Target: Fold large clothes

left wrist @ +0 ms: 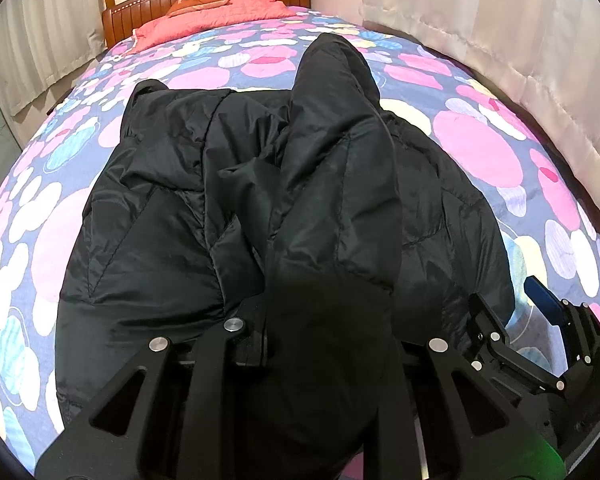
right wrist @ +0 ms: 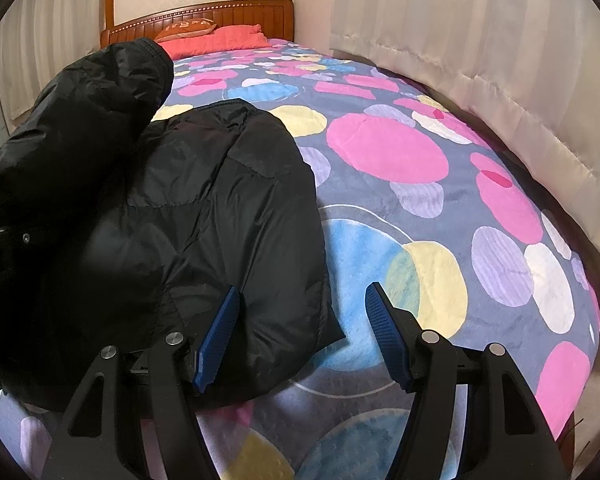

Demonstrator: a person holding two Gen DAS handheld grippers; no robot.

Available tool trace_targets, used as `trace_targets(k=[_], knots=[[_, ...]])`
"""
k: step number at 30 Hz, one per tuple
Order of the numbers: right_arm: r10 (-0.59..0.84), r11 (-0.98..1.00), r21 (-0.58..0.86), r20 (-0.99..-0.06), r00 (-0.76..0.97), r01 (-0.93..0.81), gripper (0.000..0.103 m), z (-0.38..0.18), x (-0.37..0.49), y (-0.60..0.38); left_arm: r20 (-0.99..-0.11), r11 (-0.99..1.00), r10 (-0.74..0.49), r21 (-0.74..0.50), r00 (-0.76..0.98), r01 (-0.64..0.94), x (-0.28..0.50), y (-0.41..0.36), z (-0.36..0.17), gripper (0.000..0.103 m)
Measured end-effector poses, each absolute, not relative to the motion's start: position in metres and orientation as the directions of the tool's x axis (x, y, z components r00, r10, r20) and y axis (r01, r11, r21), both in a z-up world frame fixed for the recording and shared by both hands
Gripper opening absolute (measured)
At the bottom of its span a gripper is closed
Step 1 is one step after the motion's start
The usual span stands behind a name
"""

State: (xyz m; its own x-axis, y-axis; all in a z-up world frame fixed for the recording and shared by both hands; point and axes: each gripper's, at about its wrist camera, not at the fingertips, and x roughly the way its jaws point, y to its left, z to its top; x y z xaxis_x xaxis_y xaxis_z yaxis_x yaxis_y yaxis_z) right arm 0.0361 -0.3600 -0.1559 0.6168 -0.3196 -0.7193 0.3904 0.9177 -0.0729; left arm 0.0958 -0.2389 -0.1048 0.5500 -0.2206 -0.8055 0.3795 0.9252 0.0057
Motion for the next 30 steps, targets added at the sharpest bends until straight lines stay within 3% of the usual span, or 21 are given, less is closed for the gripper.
trace_targets(k=[10,16,23,30], knots=[[-0.335,0.915,-0.096,-0.721,0.607,0.392,0.065,-0.156,0.038,-0.361,-0.779,0.925,-0.205,0.043,0.593,0.376,0.085,-0.241,-0.082,0.022],[-0.343,0.913,-0.106,-0.720,0.603,0.393,0.066,-0.157,0.039,-0.361,-0.752,0.915,-0.281,-0.021,0.596,0.404,0.071,-0.240,-0.059,0.045],[-0.358,0.910,-0.127,-0.720,0.595,0.394,0.067,-0.156,0.041,-0.360,-0.673,0.889,-0.391,-0.098,0.628,0.447,0.048,-0.220,-0.019,0.052],[-0.358,0.907,-0.117,-0.722,0.593,0.405,0.067,-0.142,0.041,-0.365,-0.637,0.955,-0.282,-0.115,0.718,0.273,0.068,-0.135,-0.013,0.064]])
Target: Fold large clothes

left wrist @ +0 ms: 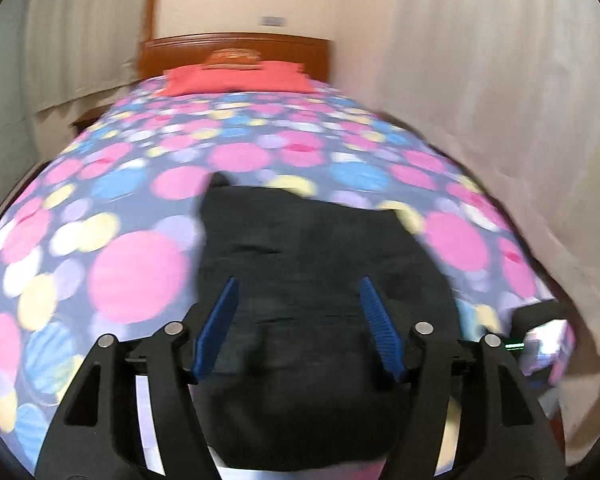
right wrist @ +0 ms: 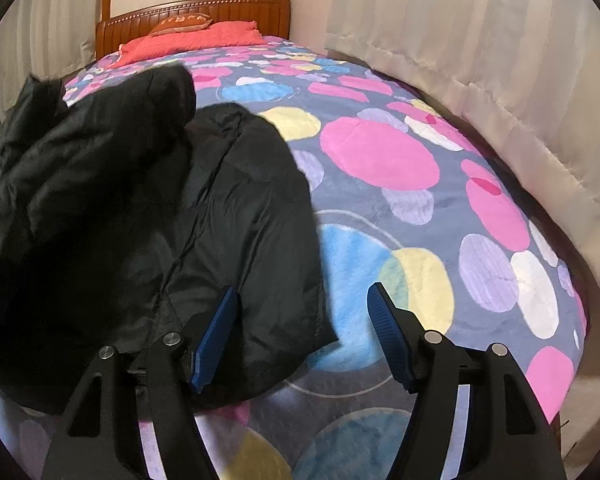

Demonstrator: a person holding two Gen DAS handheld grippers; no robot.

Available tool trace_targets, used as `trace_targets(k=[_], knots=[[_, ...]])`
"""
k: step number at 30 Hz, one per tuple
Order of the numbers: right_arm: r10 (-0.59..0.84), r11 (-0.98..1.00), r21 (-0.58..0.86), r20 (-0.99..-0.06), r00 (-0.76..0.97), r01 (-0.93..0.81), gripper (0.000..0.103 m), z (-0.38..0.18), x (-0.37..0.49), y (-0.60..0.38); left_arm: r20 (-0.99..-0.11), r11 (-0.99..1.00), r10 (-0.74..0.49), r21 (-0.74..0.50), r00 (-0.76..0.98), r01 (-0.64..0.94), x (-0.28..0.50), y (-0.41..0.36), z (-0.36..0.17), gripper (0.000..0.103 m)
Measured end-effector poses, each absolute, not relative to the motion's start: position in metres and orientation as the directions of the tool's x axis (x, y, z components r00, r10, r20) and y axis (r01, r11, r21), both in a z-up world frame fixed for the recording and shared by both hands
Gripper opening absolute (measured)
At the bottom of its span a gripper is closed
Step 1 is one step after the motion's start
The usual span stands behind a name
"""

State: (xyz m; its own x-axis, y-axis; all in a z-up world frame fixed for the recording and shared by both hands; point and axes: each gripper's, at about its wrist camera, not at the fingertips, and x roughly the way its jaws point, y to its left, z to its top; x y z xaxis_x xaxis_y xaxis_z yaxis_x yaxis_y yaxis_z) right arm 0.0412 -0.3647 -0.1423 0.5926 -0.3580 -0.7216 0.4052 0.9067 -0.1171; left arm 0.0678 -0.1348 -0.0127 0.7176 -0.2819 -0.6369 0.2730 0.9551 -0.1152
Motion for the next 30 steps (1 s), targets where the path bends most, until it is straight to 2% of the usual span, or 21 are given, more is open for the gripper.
trace_targets(k=[5,8,10,12,24,30], knots=[[-0.343,0.909,-0.076,-0.695,0.632,0.410,0.067,-0.115,0.040,-0.362,-0.682,0.983,-0.184,-0.135,0.707,0.126,0.089,-0.075,-0.045,0.065],[-0.293,0.923,-0.016,-0.677,0.675,0.384,0.067,-0.095,0.044,-0.353,-0.704,0.983,-0.178,-0.165,0.687,0.085,0.096,-0.054,-0.062,0.069],[-0.238,0.937,0.031,-0.672,0.702,0.348,0.068,-0.085,0.051,-0.342,-0.712,0.976,-0.205,-0.204,0.672,0.081,0.099,-0.048,-0.072,0.071],[-0.183,0.951,0.066,-0.670,0.719,0.303,0.075,-0.080,0.060,-0.329,-0.723,0.971,-0.224,-0.221,0.654,0.088,0.102,-0.049,-0.081,0.071],[-0.136,0.967,0.065,-0.688,0.712,0.247,0.075,-0.078,0.088,-0.288,-0.724,0.975,-0.211,-0.200,0.656,0.094,0.107,-0.046,-0.095,0.071],[-0.105,0.965,0.083,-0.746,0.657,0.249,0.075,-0.097,0.105,-0.284,-0.731,0.976,-0.207,-0.195,0.651,0.091,0.110,-0.048,-0.101,0.071]])
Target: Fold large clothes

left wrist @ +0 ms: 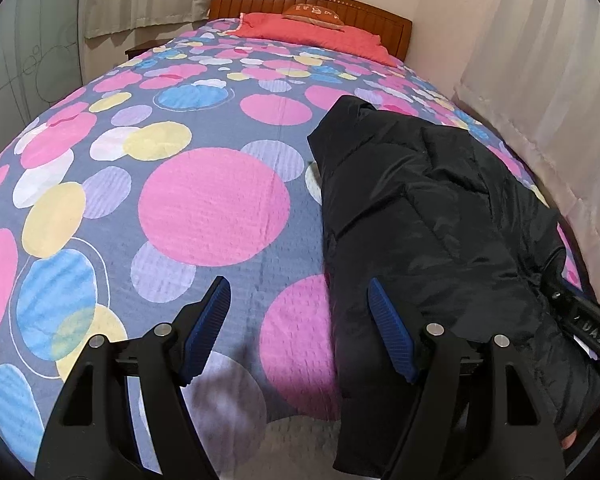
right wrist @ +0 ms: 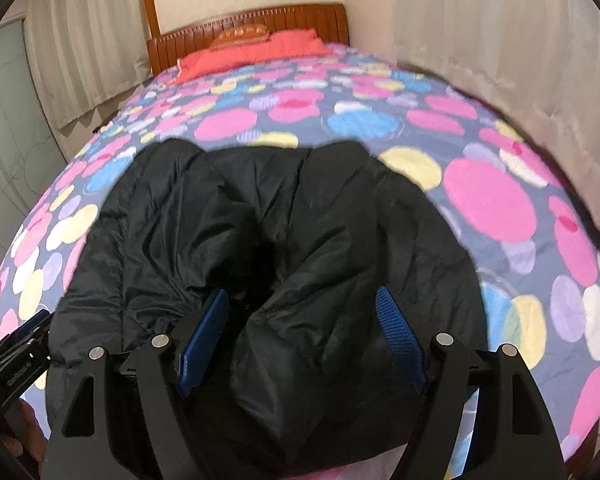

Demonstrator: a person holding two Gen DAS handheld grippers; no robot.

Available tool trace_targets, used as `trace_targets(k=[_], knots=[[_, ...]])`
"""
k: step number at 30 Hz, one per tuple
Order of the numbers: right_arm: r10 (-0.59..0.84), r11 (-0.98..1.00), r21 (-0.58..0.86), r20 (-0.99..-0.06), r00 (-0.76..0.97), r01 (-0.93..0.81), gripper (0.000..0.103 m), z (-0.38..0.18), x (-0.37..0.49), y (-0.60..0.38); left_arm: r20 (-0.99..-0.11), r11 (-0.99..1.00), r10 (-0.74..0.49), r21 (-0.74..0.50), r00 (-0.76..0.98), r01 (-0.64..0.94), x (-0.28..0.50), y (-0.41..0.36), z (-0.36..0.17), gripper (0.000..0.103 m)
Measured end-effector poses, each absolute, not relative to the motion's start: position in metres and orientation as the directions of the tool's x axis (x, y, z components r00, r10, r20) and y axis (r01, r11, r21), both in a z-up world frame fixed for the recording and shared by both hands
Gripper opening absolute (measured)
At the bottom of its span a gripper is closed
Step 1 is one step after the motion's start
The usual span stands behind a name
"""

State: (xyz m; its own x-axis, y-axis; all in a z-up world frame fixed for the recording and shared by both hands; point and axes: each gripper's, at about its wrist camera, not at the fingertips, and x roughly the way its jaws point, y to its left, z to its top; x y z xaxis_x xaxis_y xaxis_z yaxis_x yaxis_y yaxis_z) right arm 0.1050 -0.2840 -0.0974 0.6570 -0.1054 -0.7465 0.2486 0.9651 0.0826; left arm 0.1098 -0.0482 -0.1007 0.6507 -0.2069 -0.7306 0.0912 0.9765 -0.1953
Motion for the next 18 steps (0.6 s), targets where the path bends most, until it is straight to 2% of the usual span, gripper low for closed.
trace_targets(k=[18], knots=[[-0.075,0.955,0.128,-0.769,0.635,0.269,0.075,-0.1087,0.1059,-0.2881,-0.729,0.979,-0.201,-0.180,0.655,0.100,0.1152,-0.0534,-0.1057,0.071]])
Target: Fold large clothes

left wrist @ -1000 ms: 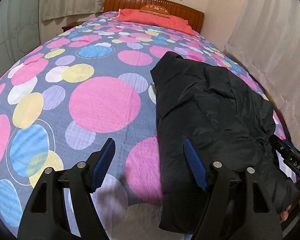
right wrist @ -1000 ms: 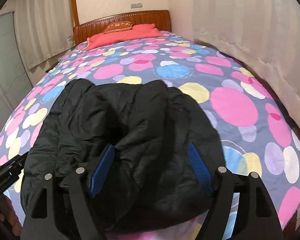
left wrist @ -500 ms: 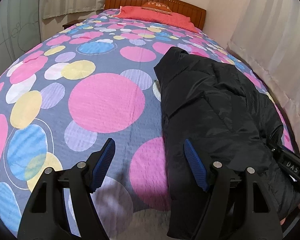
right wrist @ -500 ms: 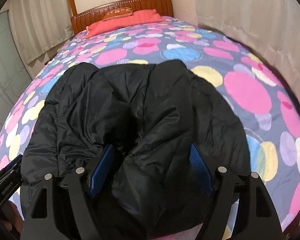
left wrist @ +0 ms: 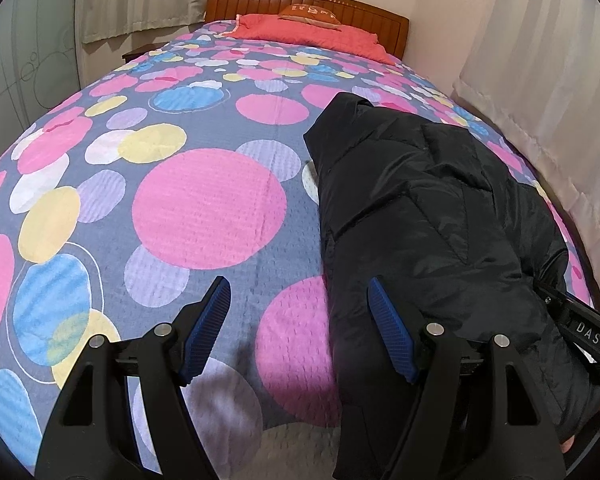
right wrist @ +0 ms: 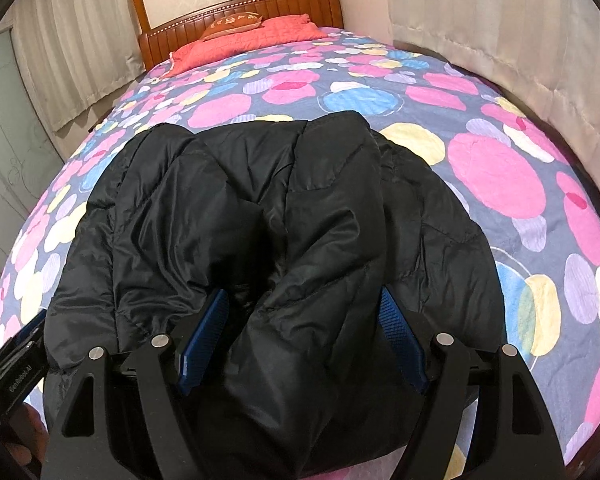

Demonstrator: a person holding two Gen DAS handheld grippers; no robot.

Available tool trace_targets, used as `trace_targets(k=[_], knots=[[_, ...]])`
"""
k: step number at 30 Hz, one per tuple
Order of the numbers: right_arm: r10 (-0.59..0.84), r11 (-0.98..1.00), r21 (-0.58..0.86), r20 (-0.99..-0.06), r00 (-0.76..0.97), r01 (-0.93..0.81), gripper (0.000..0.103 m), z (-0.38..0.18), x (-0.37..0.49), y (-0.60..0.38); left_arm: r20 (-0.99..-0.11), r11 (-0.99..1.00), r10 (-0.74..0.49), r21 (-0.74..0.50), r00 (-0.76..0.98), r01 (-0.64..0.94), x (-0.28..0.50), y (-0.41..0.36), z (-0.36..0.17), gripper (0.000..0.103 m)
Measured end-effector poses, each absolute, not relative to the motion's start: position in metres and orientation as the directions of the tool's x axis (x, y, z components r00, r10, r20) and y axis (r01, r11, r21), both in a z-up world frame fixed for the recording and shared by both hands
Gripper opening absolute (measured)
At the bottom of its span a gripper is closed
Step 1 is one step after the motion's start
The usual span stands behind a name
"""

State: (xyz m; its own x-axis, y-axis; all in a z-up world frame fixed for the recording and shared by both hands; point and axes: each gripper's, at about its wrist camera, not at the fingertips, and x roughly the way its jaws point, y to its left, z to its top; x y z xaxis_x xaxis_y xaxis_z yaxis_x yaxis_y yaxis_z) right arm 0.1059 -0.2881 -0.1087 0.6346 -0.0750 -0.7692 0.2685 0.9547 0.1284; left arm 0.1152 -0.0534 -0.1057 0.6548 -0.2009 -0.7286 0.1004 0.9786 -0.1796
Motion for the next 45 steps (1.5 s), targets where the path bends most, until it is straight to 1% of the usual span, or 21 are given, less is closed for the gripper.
trace_targets(k=[11,18,20,30,35,39,40,42,44,45], knots=[[-0.053,0.948,0.163,-0.768,0.639,0.273,0.075,-0.107,0.105,-0.292,-0.730,0.978,-0.205,-0.183,0.652,0.102,0.116,-0.055,-0.108,0.071],[-0.004,0.939,0.215,-0.775,0.632,0.270,0.075,-0.109,0.104,-0.294,-0.730,0.978,-0.206,-0.184,0.652,0.102,0.116,-0.057,-0.108,0.071],[0.013,0.930,0.241,-0.775,0.632,0.277,0.079,-0.111,0.101,-0.298,-0.731,0.978,-0.206,-0.185,0.651,0.101,0.116,-0.057,-0.108,0.071],[0.178,0.870,0.428,-0.737,0.652,0.246,0.079,-0.115,0.101,-0.307,-0.730,0.978,-0.202,-0.182,0.653,0.100,0.116,-0.056,-0.108,0.071],[0.188,0.867,0.433,-0.741,0.645,0.245,0.079,-0.120,0.107,-0.305,-0.731,0.978,-0.202,-0.182,0.652,0.099,0.116,-0.057,-0.109,0.071],[0.172,0.881,0.410,-0.743,0.647,0.236,0.079,-0.119,0.107,-0.300,-0.731,0.978,-0.204,-0.186,0.651,0.098,0.116,-0.058,-0.109,0.071],[0.169,0.884,0.405,-0.743,0.647,0.234,0.078,-0.119,0.107,-0.300,-0.731,0.978,-0.204,-0.185,0.651,0.098,0.116,-0.058,-0.109,0.071],[0.168,0.890,0.396,-0.744,0.647,0.225,0.069,-0.119,0.107,-0.298,-0.731,0.978,-0.203,-0.182,0.652,0.100,0.116,-0.057,-0.109,0.071],[0.167,0.897,0.387,-0.745,0.646,0.213,0.059,-0.117,0.108,-0.294,-0.730,0.979,-0.201,-0.180,0.653,0.100,0.116,-0.058,-0.109,0.071],[0.169,0.899,0.384,-0.744,0.647,0.208,0.056,-0.117,0.109,-0.293,-0.730,0.979,-0.201,-0.180,0.653,0.099,0.116,-0.058,-0.109,0.071]])
